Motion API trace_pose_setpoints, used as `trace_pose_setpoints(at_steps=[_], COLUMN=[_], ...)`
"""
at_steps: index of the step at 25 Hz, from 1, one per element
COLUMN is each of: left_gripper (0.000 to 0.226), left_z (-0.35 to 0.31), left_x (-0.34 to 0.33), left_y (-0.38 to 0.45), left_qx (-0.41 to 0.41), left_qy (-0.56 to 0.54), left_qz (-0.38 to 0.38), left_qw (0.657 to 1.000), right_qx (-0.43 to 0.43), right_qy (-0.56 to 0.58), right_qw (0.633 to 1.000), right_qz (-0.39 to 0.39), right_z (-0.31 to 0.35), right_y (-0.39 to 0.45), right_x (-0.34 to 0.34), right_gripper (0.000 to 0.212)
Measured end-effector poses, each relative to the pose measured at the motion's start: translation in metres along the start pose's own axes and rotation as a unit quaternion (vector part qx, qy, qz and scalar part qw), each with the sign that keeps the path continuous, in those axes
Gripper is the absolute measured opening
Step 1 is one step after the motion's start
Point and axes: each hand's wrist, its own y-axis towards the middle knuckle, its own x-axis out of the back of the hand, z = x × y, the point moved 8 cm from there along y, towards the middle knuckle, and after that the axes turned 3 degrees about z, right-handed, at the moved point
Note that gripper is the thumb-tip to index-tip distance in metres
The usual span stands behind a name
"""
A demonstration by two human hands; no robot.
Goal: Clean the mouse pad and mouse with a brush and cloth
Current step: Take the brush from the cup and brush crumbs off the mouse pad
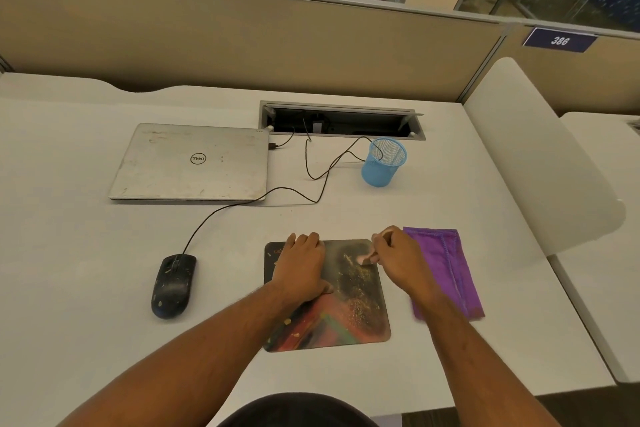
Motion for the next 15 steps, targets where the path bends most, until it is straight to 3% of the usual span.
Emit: trace_pose_setpoints(at_steps=[5, 11, 15], left_gripper=[0.077, 0.078, 0.079], left_z=[0.001, 0.0, 0.0], left_x=[0.001, 0.001, 0.0], left_y=[-0.001, -0.001, -0.001], left_qx=[0.0, -0.001, -0.001], left_qy=[-0.018, -0.007, -0.006], left_qz=[-0.004, -0.003, -0.002], left_qw=[1.0, 1.0, 1.0], right_qx=[0.004, -0.035, -0.008], right_qy=[0.134, 0.045, 0.122], right_qw=[0.988, 0.998, 0.989], right_qz=[-0.073, -0.028, -0.084], right_z=[-0.005, -0.027, -0.019], right_y=[-0.002, -0.02, -0.025], right_x=[0.026, 0.015, 0.03], right_gripper=[0.015, 0.025, 0.018])
